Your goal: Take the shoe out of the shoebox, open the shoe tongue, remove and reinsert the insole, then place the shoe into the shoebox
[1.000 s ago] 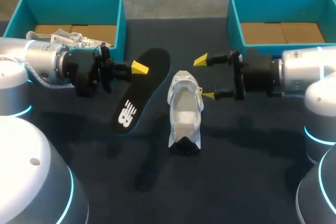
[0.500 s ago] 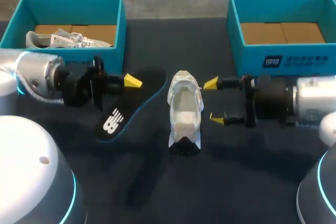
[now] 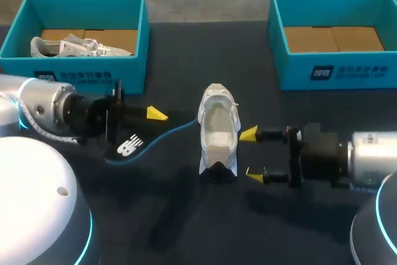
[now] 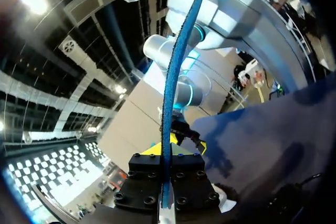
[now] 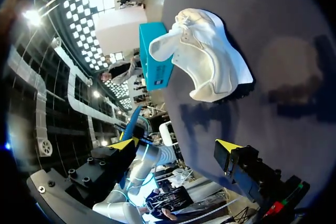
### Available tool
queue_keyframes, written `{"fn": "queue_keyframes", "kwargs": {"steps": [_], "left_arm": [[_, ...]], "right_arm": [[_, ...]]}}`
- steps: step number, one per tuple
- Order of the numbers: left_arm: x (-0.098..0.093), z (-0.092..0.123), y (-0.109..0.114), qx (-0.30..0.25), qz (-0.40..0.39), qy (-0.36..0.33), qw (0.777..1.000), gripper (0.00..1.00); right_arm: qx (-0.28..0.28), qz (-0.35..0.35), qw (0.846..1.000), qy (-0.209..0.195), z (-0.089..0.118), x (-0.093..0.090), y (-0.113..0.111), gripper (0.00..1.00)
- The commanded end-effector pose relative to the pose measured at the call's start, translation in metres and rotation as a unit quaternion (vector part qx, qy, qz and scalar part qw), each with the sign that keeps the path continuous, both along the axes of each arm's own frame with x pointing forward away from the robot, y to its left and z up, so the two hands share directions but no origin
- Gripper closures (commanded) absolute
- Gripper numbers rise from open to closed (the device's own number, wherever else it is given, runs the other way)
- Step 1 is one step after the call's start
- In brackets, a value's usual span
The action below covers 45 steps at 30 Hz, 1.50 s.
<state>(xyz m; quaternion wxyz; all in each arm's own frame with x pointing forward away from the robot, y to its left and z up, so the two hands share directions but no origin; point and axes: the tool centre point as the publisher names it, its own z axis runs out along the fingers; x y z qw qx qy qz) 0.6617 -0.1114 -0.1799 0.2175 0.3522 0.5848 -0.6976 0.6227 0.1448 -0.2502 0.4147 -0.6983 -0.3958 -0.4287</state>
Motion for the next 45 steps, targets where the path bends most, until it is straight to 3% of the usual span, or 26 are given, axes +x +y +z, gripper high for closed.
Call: {"fn": "queue_keyframes", "kwargs": {"steps": [1, 22, 31, 37, 45], "left_arm": [[-0.009, -0.006, -0.004, 0.005, 0.015, 0.038, 0.999, 1.0], [-0.014, -0.007, -0.007, 0.024, 0.011, 0.03, 0.999, 1.0], [-0.011, -0.03, -0.027, 0.018, 0.035, 0.098, 0.994, 1.0], [-0.006, -0.042, -0.039, 0.026, 0.039, 0.119, 0.992, 1.0], [0.002, -0.05, -0.046, 0.029, 0.044, 0.134, 0.99, 1.0]], "right_arm": [[-0.006, -0.021, 1.0, -0.002, -0.004, -0.016, 0.002, 0.0], [-0.008, -0.026, 1.0, 0.005, -0.007, -0.018, 0.002, 0.0], [-0.022, -0.022, 0.999, -0.02, -0.006, -0.021, 0.006, 0.0], [-0.013, -0.014, 1.0, -0.025, -0.023, -0.019, 0.012, 0.0], [-0.024, -0.007, 0.999, -0.027, -0.035, -0.002, 0.019, 0.0]]}}
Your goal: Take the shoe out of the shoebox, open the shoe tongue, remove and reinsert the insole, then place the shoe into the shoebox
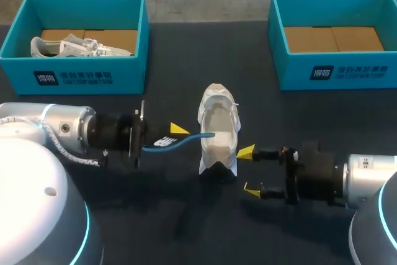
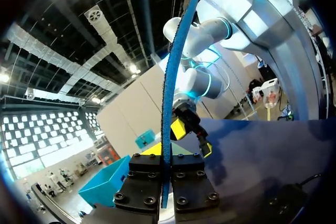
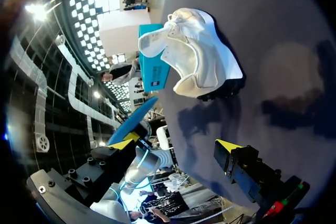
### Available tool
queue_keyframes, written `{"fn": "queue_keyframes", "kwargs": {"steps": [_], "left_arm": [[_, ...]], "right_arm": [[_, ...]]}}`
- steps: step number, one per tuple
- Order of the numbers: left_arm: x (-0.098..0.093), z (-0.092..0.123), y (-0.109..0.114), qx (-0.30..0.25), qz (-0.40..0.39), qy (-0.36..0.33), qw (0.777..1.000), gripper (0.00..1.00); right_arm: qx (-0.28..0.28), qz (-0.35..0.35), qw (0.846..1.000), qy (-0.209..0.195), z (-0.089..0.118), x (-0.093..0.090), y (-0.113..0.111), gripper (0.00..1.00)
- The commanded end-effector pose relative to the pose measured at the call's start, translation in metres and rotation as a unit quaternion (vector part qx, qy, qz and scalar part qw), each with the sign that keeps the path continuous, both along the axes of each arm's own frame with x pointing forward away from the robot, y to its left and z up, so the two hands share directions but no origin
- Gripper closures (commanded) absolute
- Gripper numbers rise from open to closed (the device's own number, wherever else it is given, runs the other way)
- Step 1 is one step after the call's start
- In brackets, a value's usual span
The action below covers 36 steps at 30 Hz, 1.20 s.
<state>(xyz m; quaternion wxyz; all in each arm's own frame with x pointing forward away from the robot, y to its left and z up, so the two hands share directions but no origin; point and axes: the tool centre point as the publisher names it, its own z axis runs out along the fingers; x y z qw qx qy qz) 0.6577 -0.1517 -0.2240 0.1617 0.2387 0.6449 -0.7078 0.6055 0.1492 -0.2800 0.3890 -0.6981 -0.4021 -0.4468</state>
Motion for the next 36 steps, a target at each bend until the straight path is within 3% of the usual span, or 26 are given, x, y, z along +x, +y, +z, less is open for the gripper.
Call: {"fn": "queue_keyframes", "kwargs": {"steps": [1, 18, 36], "left_arm": [[0.007, -0.008, -0.006, -0.002, 0.0, 0.009, 1.0, 1.0], [0.023, -0.026, -0.016, -0.002, 0.012, 0.022, 1.0, 1.0], [0.033, -0.033, -0.029, -0.01, 0.02, 0.045, 0.999, 1.0]], "right_arm": [[-0.014, 0.008, 1.0, -0.002, -0.006, 0.017, 0.016, 0.0], [-0.021, 0.022, 1.0, -0.005, -0.029, 0.05, 0.019, 0.0], [-0.013, 0.01, 1.0, -0.005, -0.038, 0.053, 0.021, 0.0]]}}
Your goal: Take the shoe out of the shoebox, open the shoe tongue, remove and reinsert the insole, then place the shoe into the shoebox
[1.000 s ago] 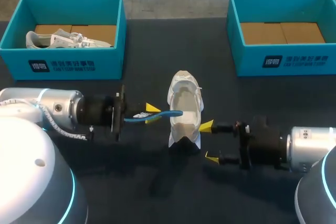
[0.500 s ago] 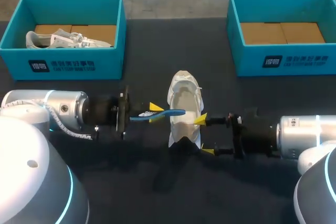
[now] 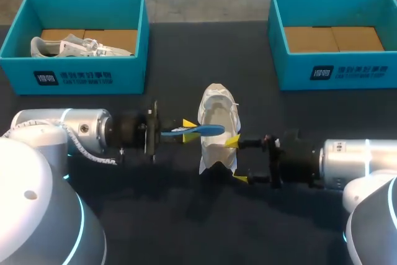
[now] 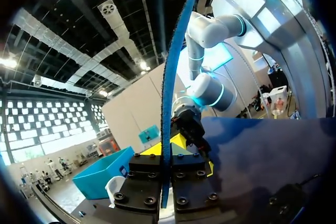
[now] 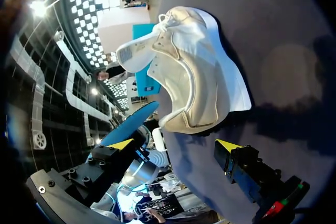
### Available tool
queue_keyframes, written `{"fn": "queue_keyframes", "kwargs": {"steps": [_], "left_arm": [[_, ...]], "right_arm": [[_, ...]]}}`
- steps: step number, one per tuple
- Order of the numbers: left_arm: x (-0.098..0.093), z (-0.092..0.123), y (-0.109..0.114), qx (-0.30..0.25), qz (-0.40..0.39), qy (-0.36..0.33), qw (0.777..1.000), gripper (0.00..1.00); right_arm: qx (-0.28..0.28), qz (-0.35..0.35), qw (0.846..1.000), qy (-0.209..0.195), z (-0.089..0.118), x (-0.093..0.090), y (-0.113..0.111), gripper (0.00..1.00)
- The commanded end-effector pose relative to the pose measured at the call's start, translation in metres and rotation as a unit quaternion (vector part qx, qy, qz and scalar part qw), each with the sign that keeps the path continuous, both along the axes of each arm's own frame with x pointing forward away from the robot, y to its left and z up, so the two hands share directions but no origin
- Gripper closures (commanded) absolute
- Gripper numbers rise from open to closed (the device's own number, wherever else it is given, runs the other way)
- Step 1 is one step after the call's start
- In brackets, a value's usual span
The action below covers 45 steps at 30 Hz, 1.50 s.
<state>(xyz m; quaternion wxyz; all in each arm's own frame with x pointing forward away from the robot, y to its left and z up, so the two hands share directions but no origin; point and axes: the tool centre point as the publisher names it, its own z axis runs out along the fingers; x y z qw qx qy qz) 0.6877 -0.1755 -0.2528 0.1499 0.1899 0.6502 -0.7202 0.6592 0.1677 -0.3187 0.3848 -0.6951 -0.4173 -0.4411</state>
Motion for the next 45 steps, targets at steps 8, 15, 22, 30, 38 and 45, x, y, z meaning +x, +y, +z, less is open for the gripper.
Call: {"fn": "queue_keyframes", "kwargs": {"steps": [8, 15, 22, 30, 38, 45], "left_arm": [[0.004, -0.013, -0.011, 0.005, -0.012, 0.003, 1.0, 1.0], [0.008, -0.023, -0.014, 0.006, -0.007, 0.009, 1.0, 1.0], [0.01, -0.027, -0.015, 0.001, -0.012, 0.006, 1.0, 1.0], [0.009, -0.03, -0.018, 0.002, -0.024, -0.01, 1.0, 1.0], [0.006, -0.022, -0.017, -0.002, -0.018, -0.029, 0.999, 1.0], [0.005, -0.025, -0.016, 0.003, -0.016, -0.037, 0.999, 1.0]], "right_arm": [[-0.002, -0.002, 1.0, 0.0, 0.001, -0.001, 0.003, 0.0], [-0.002, -0.002, 1.0, 0.0, 0.001, -0.001, 0.003, 0.0], [-0.002, -0.002, 1.0, 0.0, 0.001, -0.001, 0.003, 0.0], [-0.002, -0.002, 1.0, 0.0, 0.001, -0.001, 0.003, 0.0], [-0.002, -0.002, 1.0, 0.0, 0.001, -0.001, 0.003, 0.0], [-0.002, -0.002, 1.0, 0.0, 0.001, -0.001, 0.003, 0.0]]}}
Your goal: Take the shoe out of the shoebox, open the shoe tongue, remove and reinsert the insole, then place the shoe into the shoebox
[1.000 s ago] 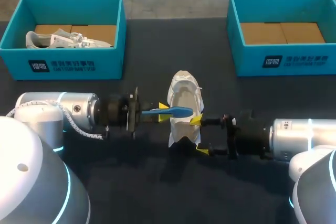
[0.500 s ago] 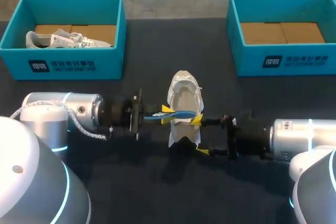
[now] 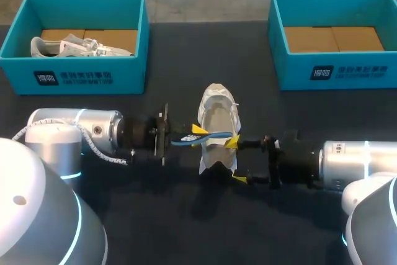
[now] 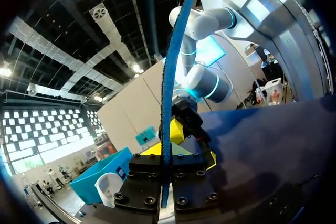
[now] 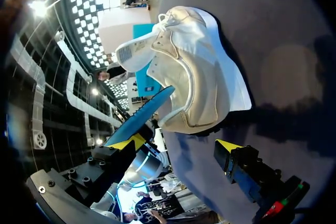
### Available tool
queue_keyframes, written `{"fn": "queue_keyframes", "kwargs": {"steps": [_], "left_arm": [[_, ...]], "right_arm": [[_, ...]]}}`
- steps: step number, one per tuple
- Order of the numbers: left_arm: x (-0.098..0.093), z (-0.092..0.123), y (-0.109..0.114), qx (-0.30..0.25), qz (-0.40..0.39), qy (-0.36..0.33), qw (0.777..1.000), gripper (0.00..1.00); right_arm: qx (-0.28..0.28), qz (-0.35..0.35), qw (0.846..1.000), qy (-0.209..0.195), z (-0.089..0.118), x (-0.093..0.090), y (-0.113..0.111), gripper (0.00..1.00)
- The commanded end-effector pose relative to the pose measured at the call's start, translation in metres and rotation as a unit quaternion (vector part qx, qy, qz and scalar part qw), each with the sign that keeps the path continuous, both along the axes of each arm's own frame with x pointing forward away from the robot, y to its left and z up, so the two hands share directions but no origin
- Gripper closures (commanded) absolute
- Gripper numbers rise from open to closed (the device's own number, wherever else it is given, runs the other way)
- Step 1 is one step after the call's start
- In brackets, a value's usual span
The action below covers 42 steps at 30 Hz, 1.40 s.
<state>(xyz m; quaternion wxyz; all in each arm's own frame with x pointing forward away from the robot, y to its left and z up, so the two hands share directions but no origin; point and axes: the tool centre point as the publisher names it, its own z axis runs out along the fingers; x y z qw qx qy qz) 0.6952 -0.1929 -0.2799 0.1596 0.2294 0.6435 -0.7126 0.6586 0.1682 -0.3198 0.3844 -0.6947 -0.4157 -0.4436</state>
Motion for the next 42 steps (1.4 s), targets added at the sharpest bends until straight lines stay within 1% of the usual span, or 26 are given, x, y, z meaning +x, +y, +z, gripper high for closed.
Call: {"fn": "queue_keyframes", "kwargs": {"steps": [1, 4, 8, 15, 34, 42], "left_arm": [[-0.004, 0.005, 0.003, -0.003, 0.002, -0.002, 1.0, 1.0], [-0.006, 0.013, 0.007, -0.007, 0.002, -0.007, 1.0, 1.0], [-0.004, 0.015, 0.012, -0.007, 0.006, -0.005, 1.0, 1.0], [0.0, 0.009, 0.015, 0.001, 0.012, 0.0, 1.0, 1.0], [0.01, 0.003, 0.012, 0.008, 0.015, 0.003, 1.0, 1.0], [0.011, 0.003, 0.01, 0.009, 0.013, 0.002, 1.0, 1.0]], "right_arm": [[-0.004, 0.0, 1.0, 0.002, 0.002, 0.0, 0.002, 0.0], [-0.004, 0.0, 1.0, 0.002, 0.002, 0.0, 0.002, 0.0], [-0.004, 0.0, 1.0, 0.002, 0.002, 0.0, 0.002, 0.0], [-0.004, 0.0, 1.0, 0.002, 0.002, 0.0, 0.002, 0.0], [-0.004, 0.0, 1.0, 0.002, 0.002, 0.0, 0.002, 0.0], [-0.004, 0.0, 1.0, 0.002, 0.002, 0.0, 0.002, 0.0]]}}
